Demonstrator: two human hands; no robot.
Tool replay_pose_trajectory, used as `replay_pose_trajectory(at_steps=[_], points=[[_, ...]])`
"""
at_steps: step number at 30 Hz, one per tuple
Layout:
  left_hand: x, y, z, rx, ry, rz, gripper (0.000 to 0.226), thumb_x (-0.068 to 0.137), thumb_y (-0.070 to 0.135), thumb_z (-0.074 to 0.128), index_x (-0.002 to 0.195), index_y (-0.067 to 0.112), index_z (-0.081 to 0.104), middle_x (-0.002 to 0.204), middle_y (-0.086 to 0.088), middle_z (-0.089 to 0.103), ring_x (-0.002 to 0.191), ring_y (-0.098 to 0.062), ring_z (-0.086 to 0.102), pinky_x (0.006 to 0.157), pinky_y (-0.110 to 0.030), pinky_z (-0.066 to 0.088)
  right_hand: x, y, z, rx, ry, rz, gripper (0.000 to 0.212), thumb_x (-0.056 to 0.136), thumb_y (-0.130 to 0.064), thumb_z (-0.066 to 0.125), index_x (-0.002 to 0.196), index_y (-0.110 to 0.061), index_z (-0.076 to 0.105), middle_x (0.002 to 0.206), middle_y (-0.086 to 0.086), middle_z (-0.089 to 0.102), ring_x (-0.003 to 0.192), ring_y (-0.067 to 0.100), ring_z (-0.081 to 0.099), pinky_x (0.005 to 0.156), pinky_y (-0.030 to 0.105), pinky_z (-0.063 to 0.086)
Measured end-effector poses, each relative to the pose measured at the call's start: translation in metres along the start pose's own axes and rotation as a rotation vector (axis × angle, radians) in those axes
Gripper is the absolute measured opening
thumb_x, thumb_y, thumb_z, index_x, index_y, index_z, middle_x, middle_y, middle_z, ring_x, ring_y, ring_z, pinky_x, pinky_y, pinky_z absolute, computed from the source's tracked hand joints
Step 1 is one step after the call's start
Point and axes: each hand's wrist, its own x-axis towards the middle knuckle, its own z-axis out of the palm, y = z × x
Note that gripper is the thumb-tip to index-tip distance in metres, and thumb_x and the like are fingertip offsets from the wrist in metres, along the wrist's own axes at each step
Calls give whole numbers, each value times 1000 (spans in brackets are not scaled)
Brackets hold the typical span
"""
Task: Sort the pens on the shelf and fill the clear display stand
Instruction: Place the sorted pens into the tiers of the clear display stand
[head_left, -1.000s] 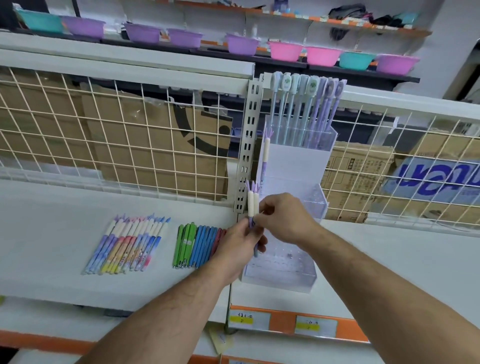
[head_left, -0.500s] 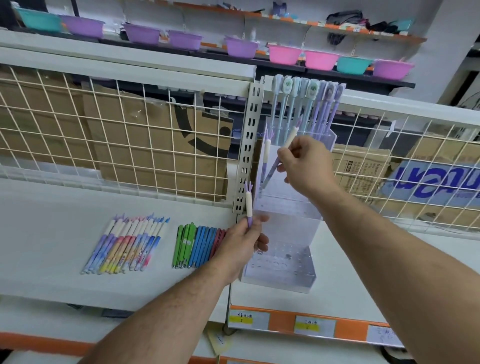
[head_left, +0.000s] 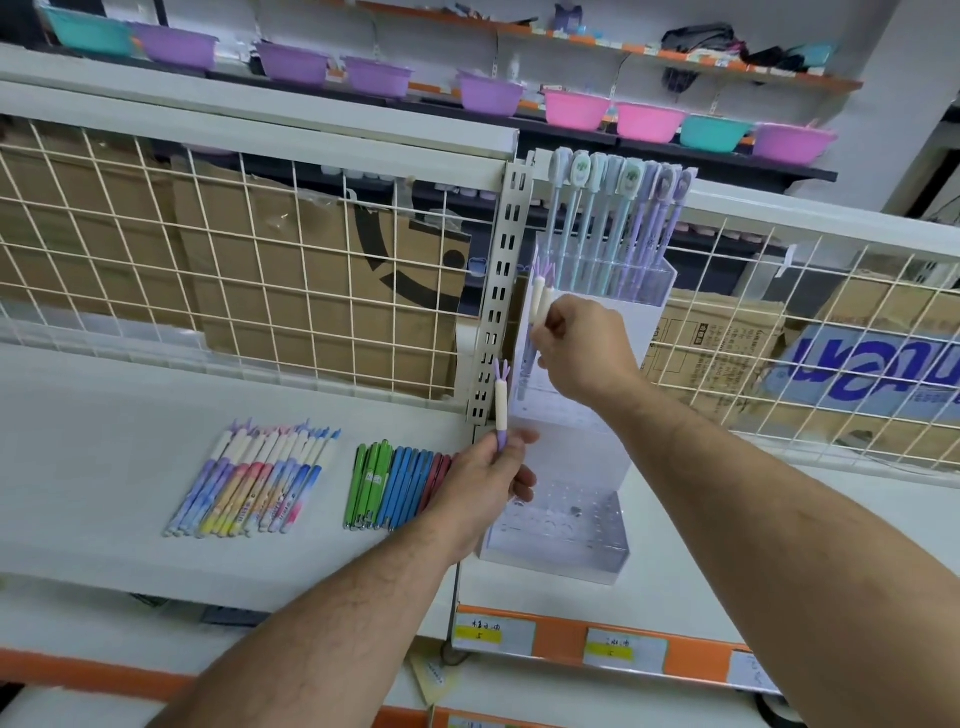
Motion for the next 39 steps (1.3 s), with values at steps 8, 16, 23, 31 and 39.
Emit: replay_pose_trajectory(at_steps=[8,16,23,31,39], points=[[3,-4,0,43,-3,4,23,104,35,47,102,41,70,71,6,68,68,-9,66,79,-33,52,3,-4,2,89,-15,83,21,94,-13,63,83,4,68,77,21,72,75,40,70,64,50,60],[3,0,1,90,14,6,23,104,41,45,98,47,67,73,6,70,70,-11,68,70,-31,45,-34,7,19,186,-30,132,17,84,-27,71,69,-19,68,62,-2,69,60,16,70,54,29,55],[4,0,1,177,0,0,13,100,42,53,93,36,62,75,9,72,66,-5,69,68,-28,46,-51,11,28,58,-209,17,15,84,-21,70,71,-14,65,64,-4,65,62,12,59,55,24,45],[3,-5,0,183,-26,1,23,88,24,75,107,35,65,78,10,68,80,-5,71,71,-24,51,-23,-6,-23,388,179,29,17,93,-23,62,84,-10,58,80,9,72,68,13,73,59,39,58],[-6,-26,11,843,25,340,10,87,33,72,96,36,72,108,19,65,107,0,51,94,-24,43,-20,-4,-27,327,206,22,19,95,-29,59,79,-20,53,73,-2,70,77,20,73,69,51,60]])
